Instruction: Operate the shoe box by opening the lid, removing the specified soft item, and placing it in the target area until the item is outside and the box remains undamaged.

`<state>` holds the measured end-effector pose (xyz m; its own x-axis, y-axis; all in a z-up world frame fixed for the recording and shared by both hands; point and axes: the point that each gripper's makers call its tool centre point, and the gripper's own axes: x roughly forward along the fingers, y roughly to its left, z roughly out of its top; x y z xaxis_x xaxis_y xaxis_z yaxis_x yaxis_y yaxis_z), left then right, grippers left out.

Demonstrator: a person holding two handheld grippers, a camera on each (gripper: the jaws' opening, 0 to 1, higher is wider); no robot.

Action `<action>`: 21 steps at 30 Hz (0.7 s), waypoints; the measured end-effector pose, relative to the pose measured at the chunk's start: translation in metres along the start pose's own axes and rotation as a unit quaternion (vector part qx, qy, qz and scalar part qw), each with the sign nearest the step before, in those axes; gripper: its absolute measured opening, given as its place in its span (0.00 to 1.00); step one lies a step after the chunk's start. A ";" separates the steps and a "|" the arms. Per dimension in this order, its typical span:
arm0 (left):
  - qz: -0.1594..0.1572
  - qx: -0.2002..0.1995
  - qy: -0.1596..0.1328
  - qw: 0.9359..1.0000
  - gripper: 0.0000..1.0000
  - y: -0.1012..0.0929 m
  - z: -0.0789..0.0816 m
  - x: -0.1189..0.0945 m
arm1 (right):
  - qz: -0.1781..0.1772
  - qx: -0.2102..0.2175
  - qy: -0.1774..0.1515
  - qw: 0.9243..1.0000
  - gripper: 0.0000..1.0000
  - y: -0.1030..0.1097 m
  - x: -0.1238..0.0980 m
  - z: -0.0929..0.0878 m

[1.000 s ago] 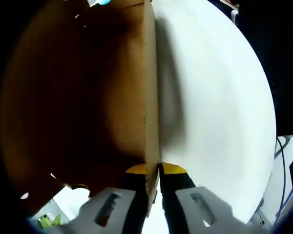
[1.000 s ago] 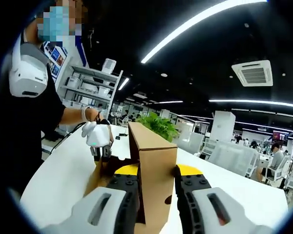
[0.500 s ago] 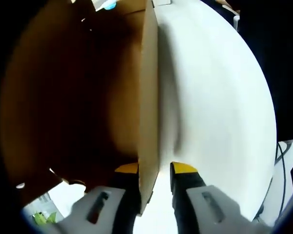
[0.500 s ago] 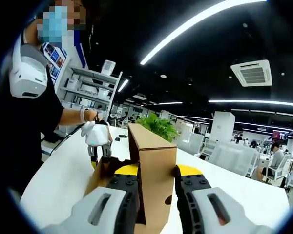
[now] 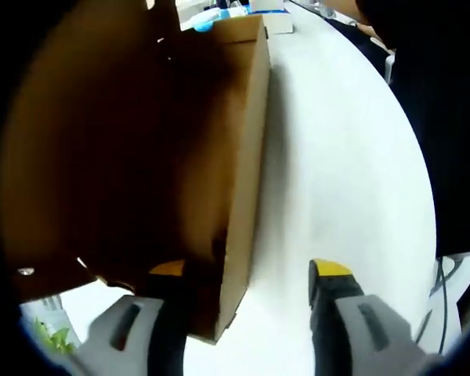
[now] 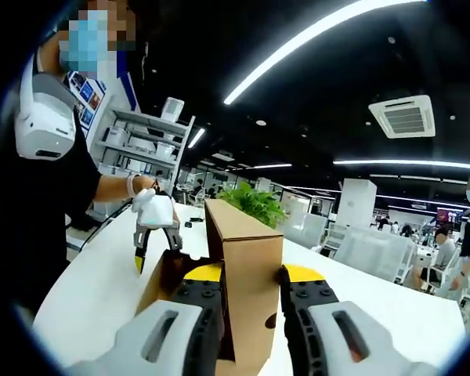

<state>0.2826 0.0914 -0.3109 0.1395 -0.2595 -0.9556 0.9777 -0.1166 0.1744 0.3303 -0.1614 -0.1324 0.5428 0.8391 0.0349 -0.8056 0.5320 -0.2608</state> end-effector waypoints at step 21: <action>0.025 -0.003 -0.103 0.994 0.69 -0.036 0.036 -0.062 | -0.001 -0.005 -0.005 1.000 0.26 0.004 -0.001 0.000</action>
<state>0.2328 0.0768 -0.2497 0.1539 -0.4555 -0.8768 0.9713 -0.0931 0.2189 0.3265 -0.1604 -0.1338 0.5415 0.8394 0.0454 -0.8023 0.5322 -0.2703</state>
